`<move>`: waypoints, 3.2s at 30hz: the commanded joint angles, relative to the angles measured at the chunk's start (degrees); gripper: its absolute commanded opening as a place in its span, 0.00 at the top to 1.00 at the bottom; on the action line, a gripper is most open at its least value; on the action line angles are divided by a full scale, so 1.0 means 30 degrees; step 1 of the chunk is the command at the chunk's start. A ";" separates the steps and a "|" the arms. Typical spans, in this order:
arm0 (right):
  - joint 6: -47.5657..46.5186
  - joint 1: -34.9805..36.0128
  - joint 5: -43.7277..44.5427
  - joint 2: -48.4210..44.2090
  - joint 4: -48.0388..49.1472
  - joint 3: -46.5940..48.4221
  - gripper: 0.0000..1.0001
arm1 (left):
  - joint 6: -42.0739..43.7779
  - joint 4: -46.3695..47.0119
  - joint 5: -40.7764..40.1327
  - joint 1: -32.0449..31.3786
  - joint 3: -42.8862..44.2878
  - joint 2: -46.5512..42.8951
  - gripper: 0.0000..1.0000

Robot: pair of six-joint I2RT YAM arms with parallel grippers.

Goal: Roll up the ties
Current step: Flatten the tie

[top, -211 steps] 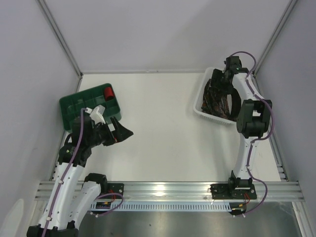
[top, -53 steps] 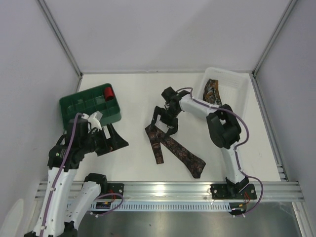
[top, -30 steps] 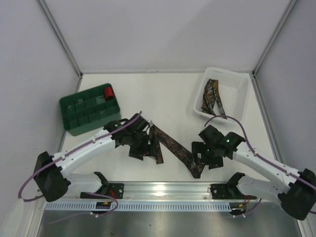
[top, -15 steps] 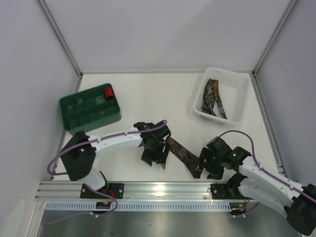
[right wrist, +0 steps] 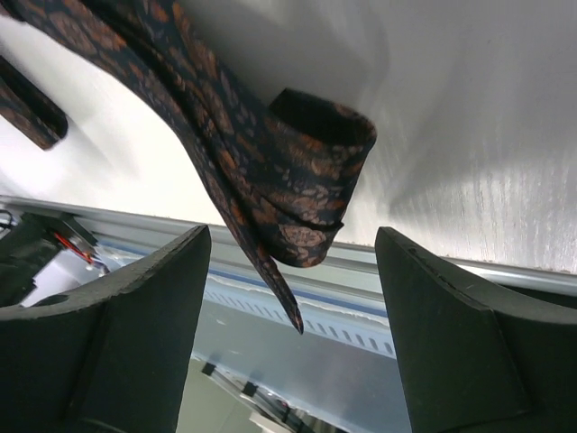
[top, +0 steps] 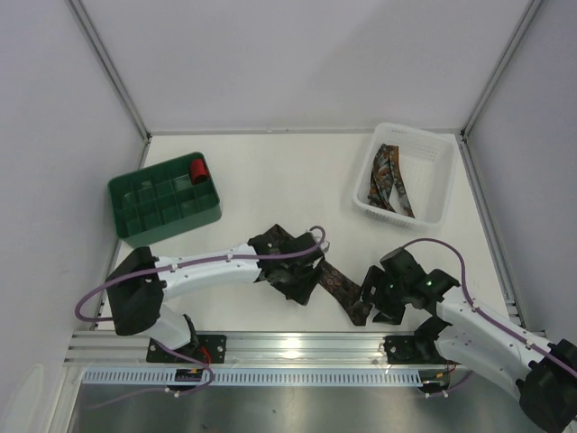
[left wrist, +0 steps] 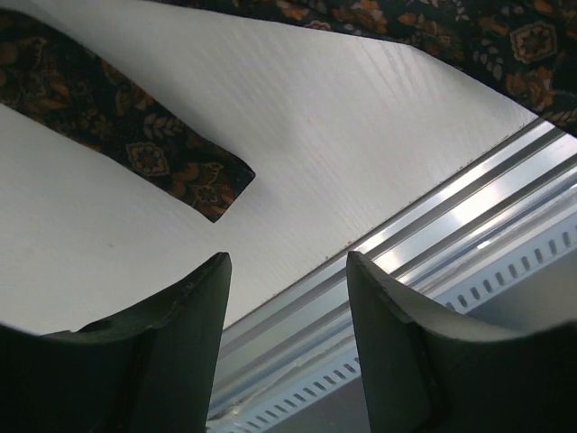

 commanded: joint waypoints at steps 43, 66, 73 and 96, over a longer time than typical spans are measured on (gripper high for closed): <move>-0.0411 -0.2237 -0.2602 0.1411 0.2265 -0.0276 0.28 | 0.6964 0.3846 -0.7266 -0.3468 -0.2063 0.3183 0.77; -0.5474 -0.4075 0.5394 0.6858 -0.5200 0.8654 1.00 | 0.1989 -0.4323 0.0143 0.4106 0.4585 -0.7123 1.00; -0.5917 -0.7386 0.5250 0.7857 -0.9826 1.1645 1.00 | 0.0025 -0.6230 0.2139 0.8190 0.3505 -1.0377 1.00; -0.9872 -1.5888 0.5896 1.2070 -1.0422 1.2290 1.00 | -0.1971 -0.9454 -0.0703 1.4227 -0.2880 -1.5448 0.98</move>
